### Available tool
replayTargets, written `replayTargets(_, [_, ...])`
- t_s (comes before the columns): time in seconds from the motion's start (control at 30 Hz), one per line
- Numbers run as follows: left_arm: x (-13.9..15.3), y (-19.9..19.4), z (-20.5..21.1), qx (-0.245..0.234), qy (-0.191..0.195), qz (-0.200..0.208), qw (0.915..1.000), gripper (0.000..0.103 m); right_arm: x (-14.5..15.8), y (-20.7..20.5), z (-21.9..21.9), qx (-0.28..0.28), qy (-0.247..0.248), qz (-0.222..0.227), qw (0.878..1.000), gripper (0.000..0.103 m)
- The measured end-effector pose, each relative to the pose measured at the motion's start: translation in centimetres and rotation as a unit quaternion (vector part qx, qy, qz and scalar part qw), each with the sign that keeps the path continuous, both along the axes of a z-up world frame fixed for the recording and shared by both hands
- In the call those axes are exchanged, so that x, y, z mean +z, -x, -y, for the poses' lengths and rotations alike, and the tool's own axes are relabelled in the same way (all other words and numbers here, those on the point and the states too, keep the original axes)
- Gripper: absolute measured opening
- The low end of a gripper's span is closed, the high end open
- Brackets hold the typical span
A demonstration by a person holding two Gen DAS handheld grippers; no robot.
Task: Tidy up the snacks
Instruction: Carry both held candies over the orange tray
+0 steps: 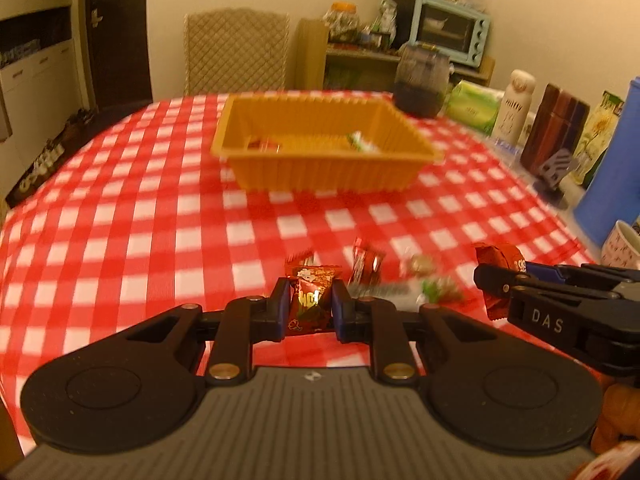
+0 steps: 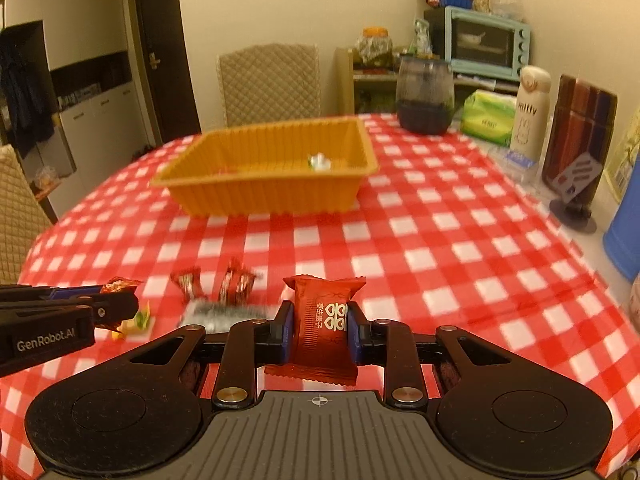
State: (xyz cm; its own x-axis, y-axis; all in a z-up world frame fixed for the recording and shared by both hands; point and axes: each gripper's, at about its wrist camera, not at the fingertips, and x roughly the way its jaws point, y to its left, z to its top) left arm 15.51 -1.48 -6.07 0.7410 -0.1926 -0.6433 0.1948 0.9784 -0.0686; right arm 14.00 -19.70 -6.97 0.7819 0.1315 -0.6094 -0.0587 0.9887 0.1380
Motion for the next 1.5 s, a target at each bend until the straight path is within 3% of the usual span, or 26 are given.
replayTargets(0.4, [4.9, -4.8, 1.2, -0.016, 0.015, 0.054, 0.9983, 0.019, 4.6, -4.5, 1.4, 0.004, -0.005, 0.053, 0.999, 0.027])
replayTargets(0.77, [6.4, -12.1, 1.0, -0.008, 0.025, 0.07, 0.9972, 0.019, 6.7, -10.9, 1.3, 0.006, -0.013, 0.074, 0.997, 0.027])
replayTargets(1.07, [5.8, -16.8, -0.2, 0.008, 0.03, 0.068, 0.9972, 0.019, 6.3, -16.5, 0.4, 0.002, -0.024, 0.069, 0.997, 0.027])
replayTargets(1.5, [3.6, -21.3, -0.7, 0.015, 0.041, 0.036, 0.9984, 0.019, 3.0, -22.3, -0.6, 0.003, -0.039, 0.029, 0.999, 0.027])
